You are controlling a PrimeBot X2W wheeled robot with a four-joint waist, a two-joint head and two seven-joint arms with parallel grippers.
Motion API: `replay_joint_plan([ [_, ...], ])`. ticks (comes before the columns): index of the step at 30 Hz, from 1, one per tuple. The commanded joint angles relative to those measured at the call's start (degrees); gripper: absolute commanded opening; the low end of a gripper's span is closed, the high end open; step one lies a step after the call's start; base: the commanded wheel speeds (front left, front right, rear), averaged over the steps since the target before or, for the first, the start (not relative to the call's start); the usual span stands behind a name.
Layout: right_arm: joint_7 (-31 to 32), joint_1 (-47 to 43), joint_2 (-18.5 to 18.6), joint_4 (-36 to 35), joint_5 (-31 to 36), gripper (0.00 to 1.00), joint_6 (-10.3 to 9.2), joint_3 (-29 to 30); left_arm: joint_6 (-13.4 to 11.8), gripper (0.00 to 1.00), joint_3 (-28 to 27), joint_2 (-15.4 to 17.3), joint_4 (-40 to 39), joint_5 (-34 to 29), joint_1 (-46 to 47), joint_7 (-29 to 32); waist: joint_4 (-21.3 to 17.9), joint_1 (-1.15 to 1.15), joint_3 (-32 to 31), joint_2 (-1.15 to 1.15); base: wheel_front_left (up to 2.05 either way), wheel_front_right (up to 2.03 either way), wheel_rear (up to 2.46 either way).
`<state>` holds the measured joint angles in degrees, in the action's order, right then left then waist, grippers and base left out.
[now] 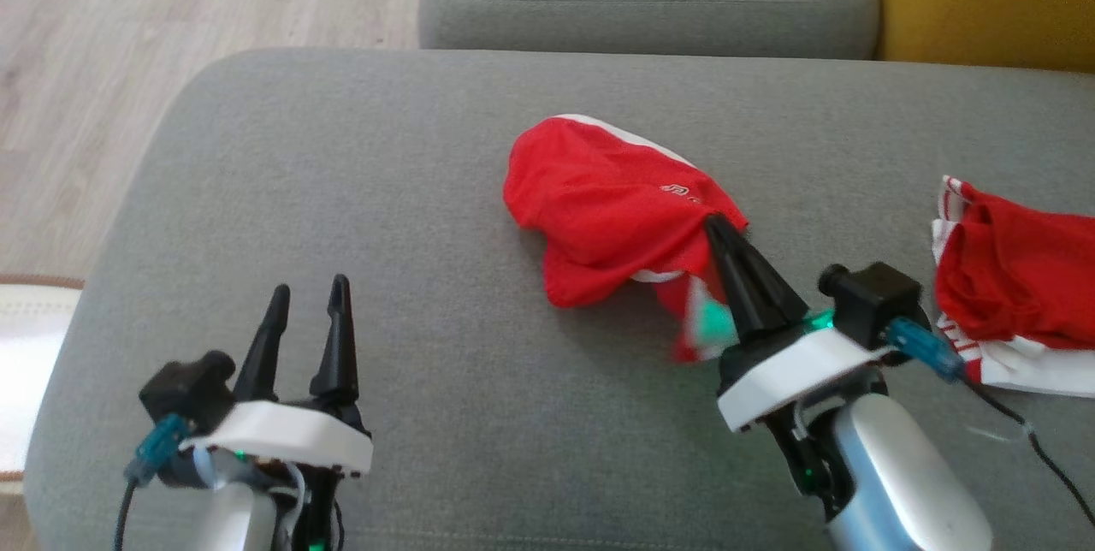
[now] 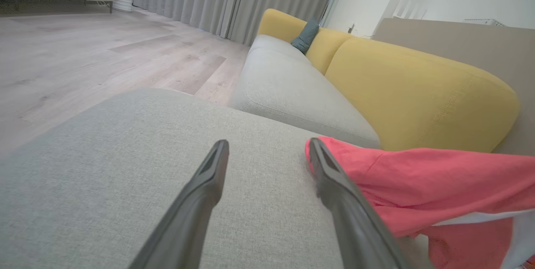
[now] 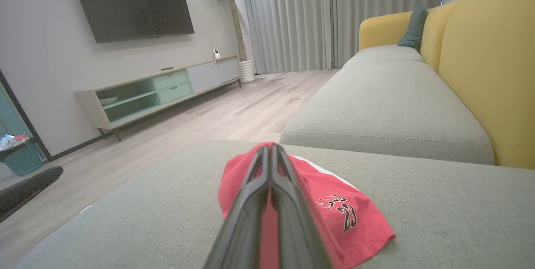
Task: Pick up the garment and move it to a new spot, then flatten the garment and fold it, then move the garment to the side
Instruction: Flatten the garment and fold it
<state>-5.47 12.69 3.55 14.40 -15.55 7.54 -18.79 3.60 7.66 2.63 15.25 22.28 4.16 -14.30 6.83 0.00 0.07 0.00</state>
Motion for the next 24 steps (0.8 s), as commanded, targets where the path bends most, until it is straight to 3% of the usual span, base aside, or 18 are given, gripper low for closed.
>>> replay_joint_plan([
  [1,0.1,1.9,-0.7,-2.8,-0.5,0.00,-0.05,-0.8,0.2,1.00,-1.5,0.3,-2.0,-0.4,1.1,-0.7,-0.5,0.00,-0.1,0.00,0.00,0.00,0.00],
  [8,5.4,5.5,-0.7,-2.4,-1.5,0.00,-0.05,-0.8,0.1,1.00,-0.5,0.3,-2.2,-0.1,1.0,-0.7,-1.7,0.00,-0.2,0.00,0.00,0.00,0.00],
  [13,9.4,11.7,-0.1,1.8,-3.9,0.00,-0.05,0.8,0.3,1.00,1.7,0.3,-2.0,0.1,2.5,-0.7,-0.1,0.00,2.2,0.00,0.00,0.00,0.00],
  [16,11.2,16.1,0.8,6.3,-5.7,0.00,-0.05,3.5,0.5,1.00,2.7,0.3,-1.6,0.2,3.4,-0.7,1.4,0.00,4.3,0.00,0.00,0.00,0.00],
  [24,10.9,28.7,6.7,23.1,-1.2,0.00,-0.05,8.8,1.4,1.00,4.6,0.2,-0.5,0.8,6.5,-0.7,6.8,0.00,9.9,0.00,0.00,0.00,0.00],
])
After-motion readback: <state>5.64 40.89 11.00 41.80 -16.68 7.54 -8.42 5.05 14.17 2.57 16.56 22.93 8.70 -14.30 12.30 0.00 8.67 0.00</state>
